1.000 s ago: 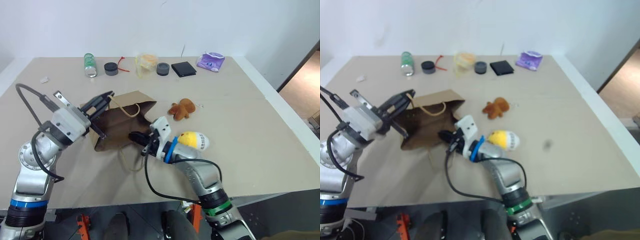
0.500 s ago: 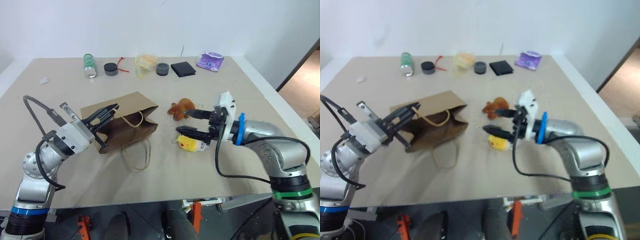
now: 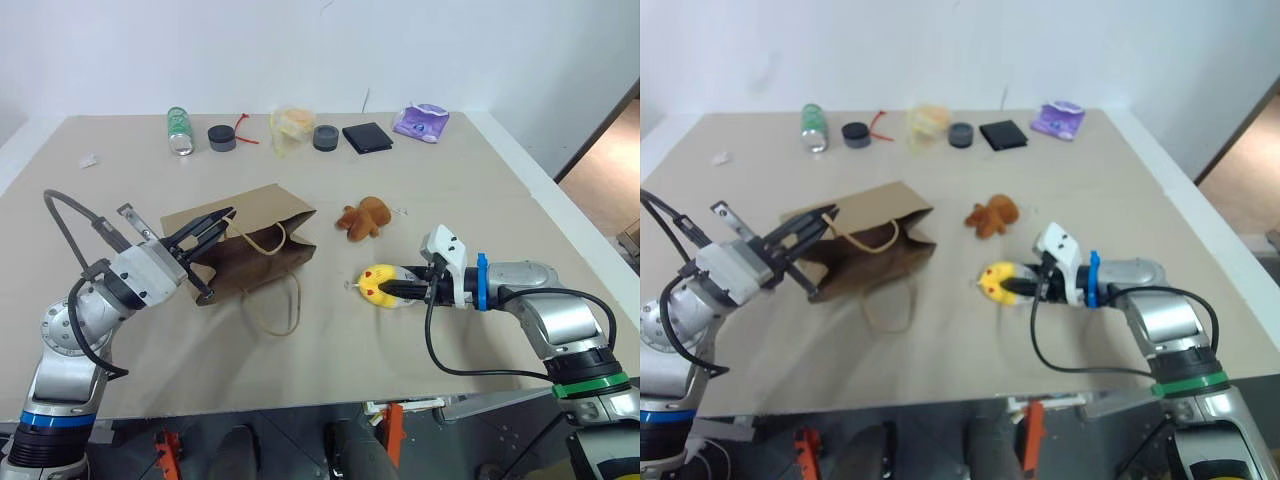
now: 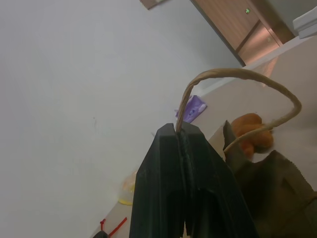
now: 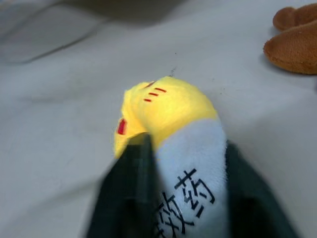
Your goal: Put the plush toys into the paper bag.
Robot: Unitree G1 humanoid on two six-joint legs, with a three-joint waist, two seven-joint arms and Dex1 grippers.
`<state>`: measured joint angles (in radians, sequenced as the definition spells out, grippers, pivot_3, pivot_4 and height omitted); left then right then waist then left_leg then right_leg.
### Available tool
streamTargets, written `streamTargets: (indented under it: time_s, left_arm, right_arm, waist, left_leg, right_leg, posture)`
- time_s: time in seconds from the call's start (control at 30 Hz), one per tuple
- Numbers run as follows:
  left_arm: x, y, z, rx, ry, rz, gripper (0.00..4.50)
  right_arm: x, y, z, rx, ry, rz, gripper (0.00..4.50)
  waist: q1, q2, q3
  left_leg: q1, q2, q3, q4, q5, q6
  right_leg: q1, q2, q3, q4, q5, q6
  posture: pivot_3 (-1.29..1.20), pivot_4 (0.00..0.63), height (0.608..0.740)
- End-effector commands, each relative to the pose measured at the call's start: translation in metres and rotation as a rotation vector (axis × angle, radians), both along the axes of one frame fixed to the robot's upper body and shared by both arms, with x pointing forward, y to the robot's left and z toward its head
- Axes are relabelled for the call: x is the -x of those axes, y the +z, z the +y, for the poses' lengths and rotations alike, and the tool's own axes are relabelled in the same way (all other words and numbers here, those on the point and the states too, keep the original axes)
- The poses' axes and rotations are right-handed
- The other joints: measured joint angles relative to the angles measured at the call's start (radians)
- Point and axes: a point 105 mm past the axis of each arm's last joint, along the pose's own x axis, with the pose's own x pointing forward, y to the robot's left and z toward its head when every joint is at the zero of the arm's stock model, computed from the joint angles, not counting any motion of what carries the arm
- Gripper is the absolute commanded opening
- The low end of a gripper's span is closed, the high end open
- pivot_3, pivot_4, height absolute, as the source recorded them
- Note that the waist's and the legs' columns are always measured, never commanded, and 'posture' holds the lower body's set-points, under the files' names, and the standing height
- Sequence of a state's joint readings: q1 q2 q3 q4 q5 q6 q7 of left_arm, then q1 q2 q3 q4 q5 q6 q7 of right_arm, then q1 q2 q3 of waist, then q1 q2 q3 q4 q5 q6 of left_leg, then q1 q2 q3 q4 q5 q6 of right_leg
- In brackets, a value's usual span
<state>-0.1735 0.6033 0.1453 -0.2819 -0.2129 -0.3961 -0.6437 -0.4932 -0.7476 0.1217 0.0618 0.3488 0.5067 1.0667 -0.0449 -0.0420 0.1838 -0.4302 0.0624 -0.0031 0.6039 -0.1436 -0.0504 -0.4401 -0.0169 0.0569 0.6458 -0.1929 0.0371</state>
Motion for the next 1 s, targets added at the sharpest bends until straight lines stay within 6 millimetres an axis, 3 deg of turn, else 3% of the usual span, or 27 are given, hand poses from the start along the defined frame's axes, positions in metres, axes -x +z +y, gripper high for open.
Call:
streamTargets:
  time_s: [0.03, 0.13, 0.23, 0.37, 0.53, 0.7, 1.0]
  left_arm:
    - [0.003, 0.011, 0.004, -0.001, 0.002, -0.055, 0.00]
    - [0.002, 0.011, 0.004, -0.004, 0.002, -0.055, 0.00]
    - [0.001, 0.010, 0.003, -0.007, -0.003, -0.054, 0.00]
    - [0.001, 0.009, 0.000, -0.009, -0.014, -0.057, 0.00]
    - [0.001, 0.010, -0.004, -0.008, -0.025, -0.064, 0.00]
    - [0.002, 0.012, -0.005, 0.000, -0.026, -0.072, 0.00]
    - [0.003, 0.013, -0.008, 0.011, -0.036, -0.072, 0.00]
  right_arm:
    - [-0.001, 0.043, 0.007, -0.178, 0.034, -0.071, 0.08]
    - [0.015, 0.083, 0.027, -0.394, 0.138, -0.069, 0.01]
    - [0.028, 0.097, 0.058, -0.482, 0.215, -0.055, 0.01]
    - [0.035, 0.089, 0.101, -0.485, 0.248, -0.048, 0.01]
    - [0.022, 0.069, 0.143, -0.476, 0.179, -0.043, 0.01]
    - [0.007, 0.053, 0.158, -0.454, 0.107, -0.057, 0.01]
    - [-0.011, 0.058, 0.177, -0.493, 0.039, -0.070, 0.01]
  waist:
    - [0.000, 0.000, 0.000]
    - [-0.001, 0.001, 0.001]
    - [-0.001, 0.001, 0.001]
    - [-0.001, 0.001, 0.001]
    - [-0.001, 0.001, 0.001]
    - [0.000, 0.001, 0.001]
    - [-0.002, 0.001, 0.001]
  left_leg:
    - [0.000, 0.000, 0.000, 0.000, 0.000, 0.000]
    - [0.000, 0.000, 0.000, 0.000, 0.000, 0.000]
    - [0.000, 0.001, 0.000, -0.001, 0.000, 0.000]
    - [0.000, 0.001, -0.001, -0.002, -0.001, 0.000]
    - [0.000, 0.001, -0.001, -0.001, -0.001, 0.000]
    - [-0.001, 0.001, -0.001, -0.001, -0.001, 0.000]
    - [0.000, 0.002, -0.001, -0.001, -0.001, 0.000]
  right_leg:
    - [0.000, 0.000, 0.000, 0.000, 0.000, 0.000]
    - [0.000, 0.000, 0.000, 0.000, 0.001, 0.000]
    - [0.000, 0.001, 0.000, 0.000, 0.001, 0.000]
    - [0.000, 0.002, 0.000, 0.000, 0.000, 0.000]
    - [-0.001, 0.002, 0.000, 0.000, 0.000, 0.000]
    - [-0.001, 0.002, 0.000, 0.000, 0.000, 0.000]
    - [-0.001, 0.003, 0.000, 0.001, 0.000, 0.000]
  posture:
    - [0.00, 0.150, 0.740]
    - [0.00, 0.150, 0.740]
    - [0.00, 0.150, 0.740]
    - [0.00, 0.150, 0.740]
    - [0.00, 0.150, 0.740]
    - [0.00, 0.150, 0.740]
    - [0.00, 0.150, 0.740]
